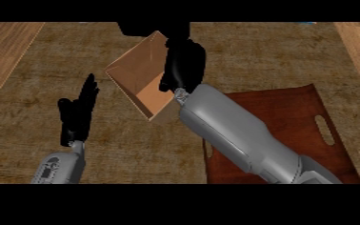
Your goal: Pick the eggplant from the tray and place it in the cardboard box
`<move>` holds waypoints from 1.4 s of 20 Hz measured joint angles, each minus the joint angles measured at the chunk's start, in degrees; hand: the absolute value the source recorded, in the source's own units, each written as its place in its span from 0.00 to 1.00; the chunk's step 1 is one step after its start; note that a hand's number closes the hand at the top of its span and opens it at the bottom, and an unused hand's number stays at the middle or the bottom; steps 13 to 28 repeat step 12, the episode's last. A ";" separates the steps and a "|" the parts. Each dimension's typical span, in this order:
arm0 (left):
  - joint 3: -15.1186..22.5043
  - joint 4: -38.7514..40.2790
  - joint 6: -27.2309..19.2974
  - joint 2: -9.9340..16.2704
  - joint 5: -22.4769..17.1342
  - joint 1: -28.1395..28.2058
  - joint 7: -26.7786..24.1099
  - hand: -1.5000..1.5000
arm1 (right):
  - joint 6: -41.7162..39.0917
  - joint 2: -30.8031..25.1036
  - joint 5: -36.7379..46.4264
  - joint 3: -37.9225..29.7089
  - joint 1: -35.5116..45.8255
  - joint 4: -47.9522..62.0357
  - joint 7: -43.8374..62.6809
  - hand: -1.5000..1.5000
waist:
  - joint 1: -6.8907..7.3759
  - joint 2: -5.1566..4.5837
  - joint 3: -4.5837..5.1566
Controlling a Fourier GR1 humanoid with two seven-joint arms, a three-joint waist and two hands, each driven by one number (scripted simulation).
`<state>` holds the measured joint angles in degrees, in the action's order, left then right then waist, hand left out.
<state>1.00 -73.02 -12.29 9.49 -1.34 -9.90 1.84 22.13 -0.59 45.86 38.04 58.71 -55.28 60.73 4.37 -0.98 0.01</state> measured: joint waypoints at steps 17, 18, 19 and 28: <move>-0.58 -0.02 -0.54 -0.19 0.18 0.95 -0.22 0.50 | 26.78 0.31 -11.08 -2.51 -5.83 -6.17 -13.15 0.00 | -1.47 0.40 -0.08; -0.58 -0.02 -0.54 -0.19 0.18 0.95 -0.22 0.50 | 26.78 0.31 -11.08 -2.51 -5.83 -6.17 -13.15 0.00 | -1.47 0.40 -0.08; -0.58 -0.02 -0.54 -0.19 0.18 0.95 -0.22 0.50 | 26.78 0.31 -11.08 -2.51 -5.83 -6.17 -13.15 0.00 | -1.47 0.40 -0.08; -0.58 -0.02 -0.54 -0.19 0.18 0.95 -0.22 0.50 | 26.78 0.31 -11.08 -2.51 -5.83 -6.17 -13.15 0.00 | -1.47 0.40 -0.08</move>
